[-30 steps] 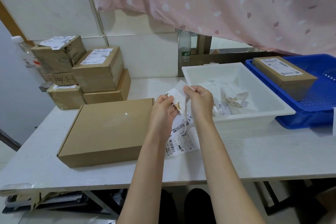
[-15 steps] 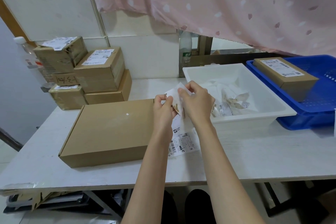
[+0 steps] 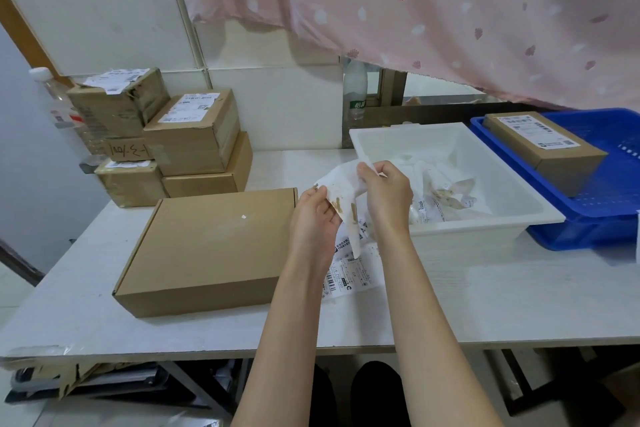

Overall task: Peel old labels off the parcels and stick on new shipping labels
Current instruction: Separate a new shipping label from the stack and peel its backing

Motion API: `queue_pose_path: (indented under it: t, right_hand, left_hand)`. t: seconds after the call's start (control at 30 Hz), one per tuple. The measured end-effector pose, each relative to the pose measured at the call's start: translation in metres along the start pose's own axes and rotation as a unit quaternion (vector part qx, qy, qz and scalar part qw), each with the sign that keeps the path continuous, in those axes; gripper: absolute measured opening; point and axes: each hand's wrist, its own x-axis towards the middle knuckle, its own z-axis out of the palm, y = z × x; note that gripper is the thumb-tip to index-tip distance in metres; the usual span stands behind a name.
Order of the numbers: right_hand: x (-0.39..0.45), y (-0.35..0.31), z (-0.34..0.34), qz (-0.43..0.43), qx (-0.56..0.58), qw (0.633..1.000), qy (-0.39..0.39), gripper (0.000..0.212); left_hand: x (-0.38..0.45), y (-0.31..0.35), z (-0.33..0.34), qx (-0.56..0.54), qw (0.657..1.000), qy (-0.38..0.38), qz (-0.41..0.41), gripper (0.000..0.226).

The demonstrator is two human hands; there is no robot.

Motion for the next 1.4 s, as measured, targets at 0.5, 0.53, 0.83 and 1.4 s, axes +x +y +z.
queue_pose_path:
  t: [0.5,0.53,0.83,1.4]
  right_hand:
    - [-0.016,-0.002,0.006,-0.149,-0.168,0.974,-0.03,0.011]
    - [-0.017,-0.002,0.004,-0.156,-0.178,0.971,-0.033,0.022]
    - [-0.019,-0.001,0.008,-0.162,-0.148,0.976,-0.013,0.044]
    - [-0.002,-0.002,-0.009,0.077,0.111,0.989,-0.054,0.018]
  left_hand:
    - [-0.004,0.013,0.002,-0.021,0.999,0.04,0.009,0.019]
    - [-0.004,0.013,0.001,-0.013,0.999,0.042,0.014,0.02]
    - [-0.001,0.003,0.003,0.093,0.99,0.09,0.045,0.021]
    - [-0.008,0.012,0.001,-0.073,0.995,0.01,-0.064,0.023]
